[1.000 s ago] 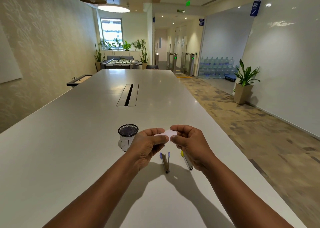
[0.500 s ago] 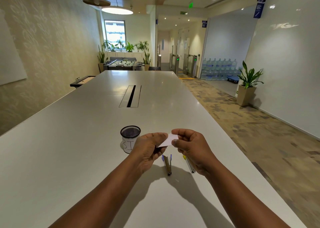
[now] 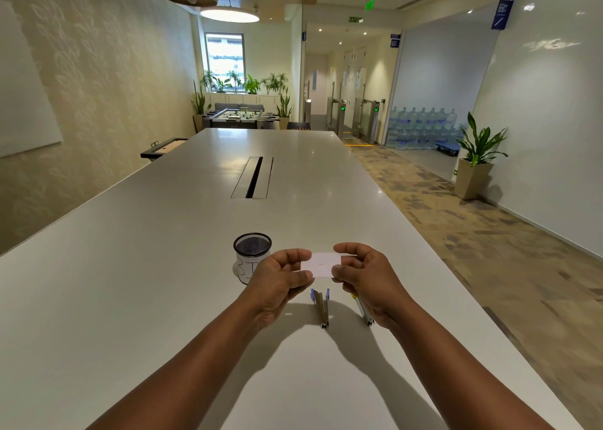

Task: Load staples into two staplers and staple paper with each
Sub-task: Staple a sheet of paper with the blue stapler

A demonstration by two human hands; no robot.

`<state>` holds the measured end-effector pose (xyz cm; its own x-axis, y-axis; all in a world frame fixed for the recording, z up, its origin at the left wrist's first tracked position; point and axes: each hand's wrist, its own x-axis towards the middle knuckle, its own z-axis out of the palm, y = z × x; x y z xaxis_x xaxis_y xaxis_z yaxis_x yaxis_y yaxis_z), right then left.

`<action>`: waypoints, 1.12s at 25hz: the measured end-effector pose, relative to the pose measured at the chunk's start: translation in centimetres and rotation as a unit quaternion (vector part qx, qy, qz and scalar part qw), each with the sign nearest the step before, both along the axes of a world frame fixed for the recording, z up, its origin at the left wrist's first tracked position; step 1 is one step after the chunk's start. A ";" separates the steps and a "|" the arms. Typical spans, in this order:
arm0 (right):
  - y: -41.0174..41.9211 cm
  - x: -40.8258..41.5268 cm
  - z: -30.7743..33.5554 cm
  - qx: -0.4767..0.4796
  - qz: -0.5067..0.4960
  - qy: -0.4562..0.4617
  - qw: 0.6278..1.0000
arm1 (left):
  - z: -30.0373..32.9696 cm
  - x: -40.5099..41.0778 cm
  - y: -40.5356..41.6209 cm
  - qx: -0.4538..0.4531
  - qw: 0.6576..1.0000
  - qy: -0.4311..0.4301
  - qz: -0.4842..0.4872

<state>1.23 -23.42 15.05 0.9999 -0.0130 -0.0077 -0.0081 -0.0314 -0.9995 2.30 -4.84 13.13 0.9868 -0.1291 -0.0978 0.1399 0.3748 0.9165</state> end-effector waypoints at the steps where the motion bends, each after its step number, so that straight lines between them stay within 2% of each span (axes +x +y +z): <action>1: 0.0 0.1 -0.2 0.003 0.006 0.008 1.000 | -0.6 0.1 0.3 -0.003 1.000 0.002 -0.001; 5: 0.9 0.6 -1.6 -0.006 0.019 0.019 1.000 | -2.8 0.5 1.5 0.017 1.000 0.007 -0.004; 7: 1.3 1.3 -2.3 -0.075 -0.004 -0.010 0.997 | -3.7 0.6 2.4 0.076 0.997 -0.003 0.010; 8: 1.5 1.8 -2.5 -0.113 -0.019 -0.030 0.993 | -4.4 0.7 3.0 0.134 0.991 -0.009 0.027; 10: 2.0 2.8 -2.6 -0.173 -0.033 -0.065 0.982 | -5.9 1.0 4.4 0.275 0.959 -0.020 0.071; 12: 2.9 3.9 -2.4 -0.214 -0.024 -0.102 0.971 | -7.6 1.4 5.9 0.395 0.910 -0.035 0.116; 17: 6.1 7.0 -0.9 -0.263 -0.013 -0.202 0.943 | -11.4 2.6 9.7 0.561 0.805 -0.079 0.175; 19: 7.6 8.4 -0.5 -0.295 -0.010 -0.244 0.924 | -11.7 3.8 11.0 0.598 0.778 -0.090 0.172; 22: 9.6 10.5 -1.0 -0.375 0.008 -0.310 0.873 | -11.9 5.4 12.4 0.629 0.750 -0.110 0.175; 25: 11.2 12.2 -2.1 -0.443 0.058 -0.349 0.824 | -12.5 5.4 12.8 0.628 0.741 -0.146 0.186; 28: 12.4 13.5 -3.3 -0.473 0.093 -0.358 0.800 | -12.8 5.5 12.8 0.624 0.743 -0.158 0.182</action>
<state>14.72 -11.01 11.80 0.7288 0.4747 0.4935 0.6481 -0.7107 -0.2736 7.83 8.00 0.31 0.9335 0.1482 0.3266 -0.0591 -0.8346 0.5476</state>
